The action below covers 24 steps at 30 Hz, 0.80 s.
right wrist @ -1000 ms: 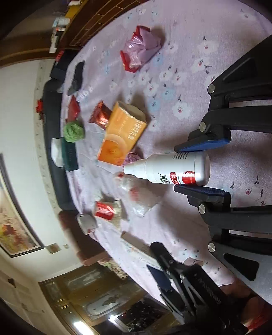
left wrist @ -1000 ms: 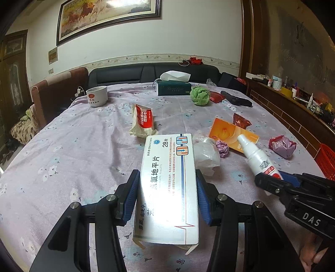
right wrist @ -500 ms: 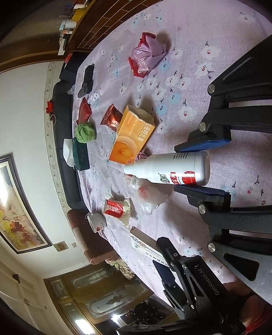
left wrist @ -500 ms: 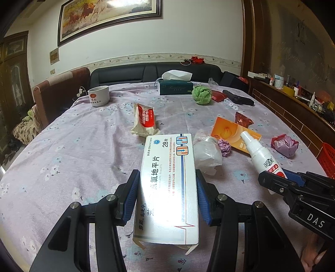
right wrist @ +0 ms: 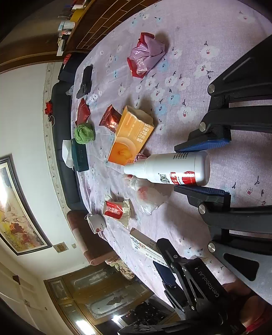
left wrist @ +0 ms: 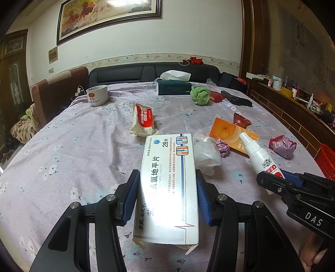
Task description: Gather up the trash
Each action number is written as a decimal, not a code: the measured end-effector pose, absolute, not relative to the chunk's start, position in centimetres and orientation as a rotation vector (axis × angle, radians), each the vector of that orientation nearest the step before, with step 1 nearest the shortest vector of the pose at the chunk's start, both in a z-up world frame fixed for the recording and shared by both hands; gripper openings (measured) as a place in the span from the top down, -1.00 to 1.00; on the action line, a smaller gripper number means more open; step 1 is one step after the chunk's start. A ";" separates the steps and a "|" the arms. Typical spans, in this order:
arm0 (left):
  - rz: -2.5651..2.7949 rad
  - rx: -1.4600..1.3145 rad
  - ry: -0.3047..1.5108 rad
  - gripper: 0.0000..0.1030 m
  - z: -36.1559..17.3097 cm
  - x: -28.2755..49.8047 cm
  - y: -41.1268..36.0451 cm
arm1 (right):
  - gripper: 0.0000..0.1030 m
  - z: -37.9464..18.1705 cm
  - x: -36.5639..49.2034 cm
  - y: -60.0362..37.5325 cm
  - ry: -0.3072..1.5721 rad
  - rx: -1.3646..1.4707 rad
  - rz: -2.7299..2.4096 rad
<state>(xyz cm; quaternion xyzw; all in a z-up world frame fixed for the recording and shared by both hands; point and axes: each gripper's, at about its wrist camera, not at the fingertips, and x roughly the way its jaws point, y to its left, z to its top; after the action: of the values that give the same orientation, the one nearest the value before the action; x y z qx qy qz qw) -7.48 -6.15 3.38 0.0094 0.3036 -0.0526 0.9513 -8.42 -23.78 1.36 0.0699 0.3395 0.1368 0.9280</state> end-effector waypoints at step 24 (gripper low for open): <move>-0.104 0.018 0.617 0.04 3.4 -7.5 -6.3 | 0.37 1.4 -8.3 -23.8 0.694 0.147 0.283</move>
<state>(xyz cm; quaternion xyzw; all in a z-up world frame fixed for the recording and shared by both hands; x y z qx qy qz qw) -7.50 -6.28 3.39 0.0091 0.3037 -0.0510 0.9514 -8.35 -23.82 1.36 0.0716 0.3387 0.1381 0.9279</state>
